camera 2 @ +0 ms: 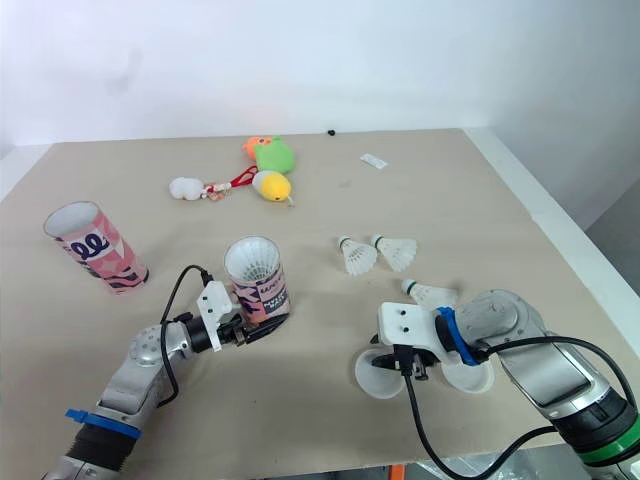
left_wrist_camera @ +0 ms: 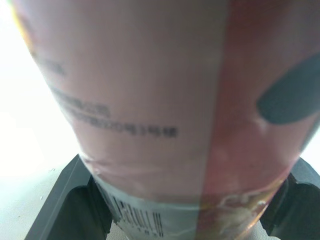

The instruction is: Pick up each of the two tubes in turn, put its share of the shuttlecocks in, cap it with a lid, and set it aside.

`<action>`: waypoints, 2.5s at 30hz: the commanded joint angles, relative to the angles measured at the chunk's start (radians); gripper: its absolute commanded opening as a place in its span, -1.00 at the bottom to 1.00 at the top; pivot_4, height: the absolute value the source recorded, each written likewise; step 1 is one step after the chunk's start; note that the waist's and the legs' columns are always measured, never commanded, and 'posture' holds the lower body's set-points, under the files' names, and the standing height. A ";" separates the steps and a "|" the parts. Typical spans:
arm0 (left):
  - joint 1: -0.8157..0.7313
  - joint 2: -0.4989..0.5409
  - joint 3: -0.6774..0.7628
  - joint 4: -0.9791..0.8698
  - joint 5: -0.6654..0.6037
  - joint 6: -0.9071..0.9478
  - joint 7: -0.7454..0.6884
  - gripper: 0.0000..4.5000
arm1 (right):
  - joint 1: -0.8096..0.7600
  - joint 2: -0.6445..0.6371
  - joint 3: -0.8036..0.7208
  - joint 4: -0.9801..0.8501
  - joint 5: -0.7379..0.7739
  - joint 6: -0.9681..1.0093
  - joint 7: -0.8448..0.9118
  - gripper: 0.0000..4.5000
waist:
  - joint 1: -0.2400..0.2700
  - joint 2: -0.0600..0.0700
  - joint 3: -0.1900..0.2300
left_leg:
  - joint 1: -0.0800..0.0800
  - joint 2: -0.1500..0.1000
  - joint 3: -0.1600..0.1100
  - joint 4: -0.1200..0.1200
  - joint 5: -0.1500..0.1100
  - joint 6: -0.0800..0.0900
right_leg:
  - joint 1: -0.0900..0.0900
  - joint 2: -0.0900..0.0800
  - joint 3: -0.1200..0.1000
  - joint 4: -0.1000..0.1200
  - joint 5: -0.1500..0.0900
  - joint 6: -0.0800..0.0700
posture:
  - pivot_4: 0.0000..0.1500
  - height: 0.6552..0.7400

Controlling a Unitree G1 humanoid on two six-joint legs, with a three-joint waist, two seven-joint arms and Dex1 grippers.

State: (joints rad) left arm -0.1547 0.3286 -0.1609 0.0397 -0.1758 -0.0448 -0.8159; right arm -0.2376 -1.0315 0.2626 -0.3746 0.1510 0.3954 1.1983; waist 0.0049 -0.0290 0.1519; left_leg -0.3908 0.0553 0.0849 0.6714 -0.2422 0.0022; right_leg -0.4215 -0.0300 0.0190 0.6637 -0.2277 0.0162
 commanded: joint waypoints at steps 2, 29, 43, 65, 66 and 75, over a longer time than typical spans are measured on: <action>0.019 0.006 -0.019 0.042 0.017 0.021 0.004 0.33 | -0.005 0.001 0.002 0.029 -0.028 -0.003 0.000 -0.96 | 0.000 0.000 0.000 | 0.000 0.000 0.000 0.000 0.000 0.000 | 0.000 0.000 0.000 0.000 0.000 0.000 | 1.00 1.00; 0.006 0.006 -0.017 0.072 0.024 0.035 0.022 0.33 | -0.884 0.415 0.107 0.120 0.129 0.268 -0.088 -0.96 | -0.001 0.007 -0.001 | -0.003 -0.005 -0.008 -0.007 0.000 0.000 | -0.005 0.000 0.002 -0.002 -0.001 -0.003 | 1.00 1.00; 0.009 0.016 -0.014 0.072 0.030 0.027 0.027 0.33 | -0.880 0.431 0.214 0.143 -0.027 0.150 -0.063 -0.96 | -0.001 0.007 -0.001 | -0.002 -0.004 -0.008 -0.008 0.000 0.000 | -0.005 0.000 0.001 -0.002 -0.001 -0.003 | 1.00 1.00; 0.008 0.016 -0.015 0.085 0.030 0.019 0.028 0.33 | -0.892 0.493 0.229 0.153 -0.129 0.091 -0.029 -0.96 | -0.001 0.007 -0.001 | -0.002 -0.004 -0.008 -0.009 0.000 0.000 | -0.006 -0.001 0.000 -0.003 -0.001 -0.004 | 1.00 1.00; 0.008 0.015 -0.016 0.086 0.030 0.019 0.028 0.33 | -0.891 0.490 0.231 0.156 -0.136 0.084 -0.027 -0.96 | -0.001 0.007 -0.001 | -0.002 -0.004 -0.008 -0.010 0.000 0.000 | -0.006 -0.001 0.000 -0.003 -0.001 -0.004 | 1.00 1.00; 0.004 0.015 -0.017 0.094 0.031 0.013 0.027 0.33 | -0.903 0.444 0.231 0.166 -0.193 0.003 0.013 -0.96 | 0.000 0.007 -0.001 | -0.002 -0.004 -0.008 -0.012 0.000 0.000 | -0.005 -0.002 -0.002 -0.006 -0.001 -0.004 | 1.00 1.00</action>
State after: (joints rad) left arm -0.1711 0.3313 -0.1721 0.0587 -0.1743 -0.0539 -0.8009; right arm -1.1120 -0.5691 0.5050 -0.1933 -0.0157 0.4161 1.2006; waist 0.0047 -0.0218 0.1512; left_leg -0.3929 0.0511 0.0770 0.6587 -0.2422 0.0023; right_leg -0.4268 -0.0329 0.0167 0.6568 -0.2289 0.0122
